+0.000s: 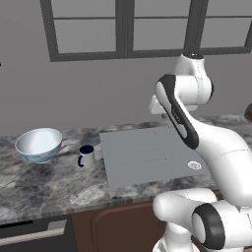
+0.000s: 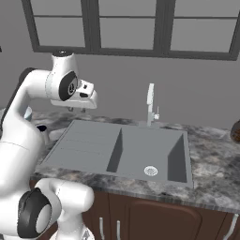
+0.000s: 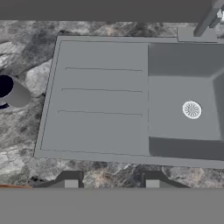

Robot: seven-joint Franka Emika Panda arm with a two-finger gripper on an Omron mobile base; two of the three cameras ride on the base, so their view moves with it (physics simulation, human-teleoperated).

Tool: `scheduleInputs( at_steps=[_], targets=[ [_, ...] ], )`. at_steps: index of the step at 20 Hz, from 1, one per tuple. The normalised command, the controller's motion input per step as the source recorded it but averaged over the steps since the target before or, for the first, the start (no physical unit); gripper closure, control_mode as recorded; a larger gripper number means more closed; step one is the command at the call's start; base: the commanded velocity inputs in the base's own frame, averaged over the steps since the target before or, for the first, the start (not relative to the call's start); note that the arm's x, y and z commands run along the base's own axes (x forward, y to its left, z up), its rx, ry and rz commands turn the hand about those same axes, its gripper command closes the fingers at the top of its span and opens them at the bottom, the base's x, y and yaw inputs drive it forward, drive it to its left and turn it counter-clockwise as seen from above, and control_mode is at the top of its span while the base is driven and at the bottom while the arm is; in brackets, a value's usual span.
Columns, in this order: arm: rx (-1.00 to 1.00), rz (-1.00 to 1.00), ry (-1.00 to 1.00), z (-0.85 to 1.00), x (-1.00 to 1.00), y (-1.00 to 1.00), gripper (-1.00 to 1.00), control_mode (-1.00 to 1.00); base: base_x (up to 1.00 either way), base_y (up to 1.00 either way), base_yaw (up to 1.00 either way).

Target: Pick the mug and place it in the sink. Pick the bowl and place it in the open cabinet and then close the cabinet.

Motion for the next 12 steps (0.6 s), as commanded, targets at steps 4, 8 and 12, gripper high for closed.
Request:
scheduleInputs(
  at_steps=[4,8,12],
  targets=[
    [0.06,0.00,0.00,-0.01,-0.14,0.20,-1.00,-1.00,0.00,0.00,0.00],
    [0.01,-0.08,0.00,-0.07,-0.31,0.45,-1.00,-1.00,0.00,0.00,0.00],
    [0.00,-0.16,0.00,-0.13,-0.13,0.61,-1.00,-1.00,0.00,0.00,0.00]
  ],
)
